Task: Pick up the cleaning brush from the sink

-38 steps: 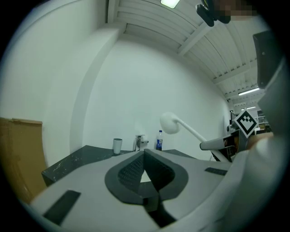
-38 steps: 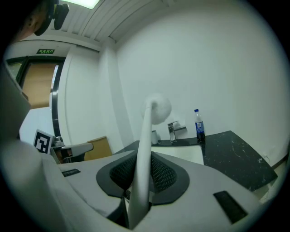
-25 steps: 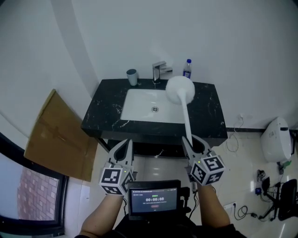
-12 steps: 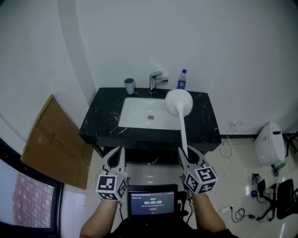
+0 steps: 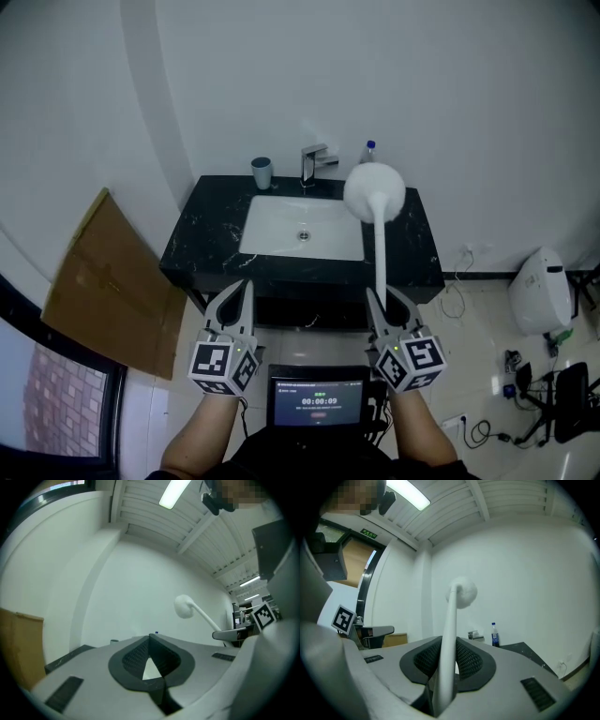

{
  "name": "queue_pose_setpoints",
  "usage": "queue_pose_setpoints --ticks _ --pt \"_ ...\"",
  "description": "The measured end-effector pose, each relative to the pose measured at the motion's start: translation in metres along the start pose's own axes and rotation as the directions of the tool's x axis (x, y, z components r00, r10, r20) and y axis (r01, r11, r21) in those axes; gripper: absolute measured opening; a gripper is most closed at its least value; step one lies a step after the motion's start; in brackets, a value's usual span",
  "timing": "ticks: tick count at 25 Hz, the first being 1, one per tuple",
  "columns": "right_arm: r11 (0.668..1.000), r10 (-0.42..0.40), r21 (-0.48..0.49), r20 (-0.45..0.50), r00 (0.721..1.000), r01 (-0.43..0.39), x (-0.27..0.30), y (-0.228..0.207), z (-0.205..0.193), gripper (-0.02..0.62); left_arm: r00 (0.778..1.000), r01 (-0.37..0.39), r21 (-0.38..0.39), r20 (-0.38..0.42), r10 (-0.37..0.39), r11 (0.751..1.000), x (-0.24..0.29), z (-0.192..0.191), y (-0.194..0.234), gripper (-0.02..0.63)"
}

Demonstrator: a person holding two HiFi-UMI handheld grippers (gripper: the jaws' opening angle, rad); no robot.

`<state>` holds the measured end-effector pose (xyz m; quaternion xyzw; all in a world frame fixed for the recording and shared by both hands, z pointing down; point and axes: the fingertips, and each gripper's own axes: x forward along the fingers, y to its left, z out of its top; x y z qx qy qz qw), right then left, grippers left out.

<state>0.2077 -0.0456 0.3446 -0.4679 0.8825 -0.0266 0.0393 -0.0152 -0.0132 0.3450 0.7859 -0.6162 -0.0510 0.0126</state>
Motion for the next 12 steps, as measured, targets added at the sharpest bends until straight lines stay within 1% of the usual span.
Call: queue_pose_setpoints --ticks 2,6,9,12 --pt "1.0 0.008 -0.014 0.026 1.0 -0.008 0.004 0.002 0.007 0.075 1.0 0.015 0.034 0.003 -0.015 0.999 0.003 0.003 -0.005 0.0" --pt "0.999 -0.009 -0.053 0.064 0.998 0.013 0.006 0.001 0.011 0.075 0.999 0.029 0.018 -0.014 -0.029 0.999 0.004 -0.002 -0.008 0.0" --pt "0.995 -0.027 -0.088 0.133 0.991 0.039 0.003 0.0 0.013 0.075 0.999 0.038 0.037 0.034 -0.039 0.999 -0.001 0.004 -0.009 0.0" --pt "0.992 -0.03 -0.113 0.145 0.989 0.047 0.0 0.0 -0.001 0.075 0.995 0.031 0.072 0.093 -0.038 0.997 -0.006 0.006 -0.008 0.0"
